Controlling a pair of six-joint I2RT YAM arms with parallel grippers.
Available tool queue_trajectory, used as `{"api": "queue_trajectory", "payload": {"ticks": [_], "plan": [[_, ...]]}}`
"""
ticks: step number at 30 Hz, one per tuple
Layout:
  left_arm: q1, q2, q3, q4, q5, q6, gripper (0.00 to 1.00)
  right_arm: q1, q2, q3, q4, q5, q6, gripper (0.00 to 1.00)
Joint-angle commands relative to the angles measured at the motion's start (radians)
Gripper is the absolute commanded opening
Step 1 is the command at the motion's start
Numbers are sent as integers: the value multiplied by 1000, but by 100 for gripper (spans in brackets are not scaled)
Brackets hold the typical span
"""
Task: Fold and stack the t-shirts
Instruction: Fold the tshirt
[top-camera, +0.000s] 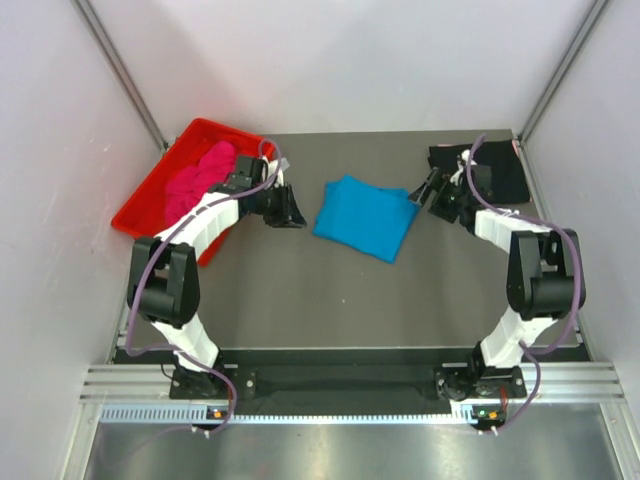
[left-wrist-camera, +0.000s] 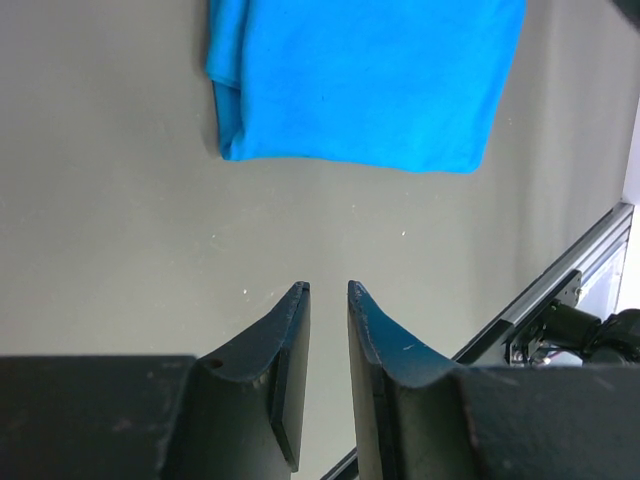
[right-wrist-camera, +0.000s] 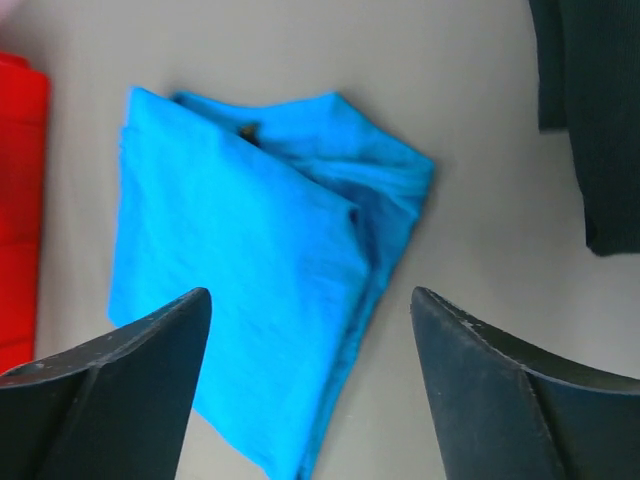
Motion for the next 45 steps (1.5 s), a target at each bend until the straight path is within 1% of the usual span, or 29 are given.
{"api": "queue_trajectory", "payload": {"ticks": [1,5,6,8,9,11,12,15,16,18,21,23,26,28,30,33,41,44,45], "plan": [[-2,-2,16,49,0,9,27,13,63,59,-25,-9,-51,83],[-2,38,38,129,-26,-10,28,30,84,56,-8,-10,-46,87],[-2,68,48,159,-28,-14,29,33,82,53,-7,-9,-48,87],[-2,103,99,186,-23,-25,35,38,87,58,-16,2,-62,88],[-2,146,145,198,-26,-25,38,40,88,61,-22,8,-68,89],[-2,192,200,190,-46,-11,41,40,99,75,-45,28,-86,92],[-2,232,253,180,-55,-4,41,40,102,78,-48,36,-91,93],[-2,294,320,199,-82,21,43,40,117,81,-41,48,-103,94],[-2,311,338,204,-88,36,44,41,128,86,-41,48,-106,96],[-2,356,383,200,-98,53,44,41,143,92,-33,46,-108,98],[-2,398,403,203,-102,65,44,52,185,115,-19,25,-121,98],[-2,413,403,212,-92,62,44,69,217,141,-25,17,-143,98],[-2,438,401,212,-62,47,43,85,248,165,-42,48,-164,98],[-3,434,374,219,-55,41,43,86,265,190,-57,36,-171,95],[-5,423,349,227,-57,39,43,86,265,193,-73,37,-172,92],[-5,410,334,213,-60,33,42,86,255,187,-93,45,-181,90],[-6,380,291,227,7,-14,41,78,278,214,-114,11,-207,86],[-8,342,263,201,9,-28,40,69,295,231,-148,-12,-214,81],[-8,326,246,198,26,-33,39,67,295,231,-146,-15,-217,77]]}}
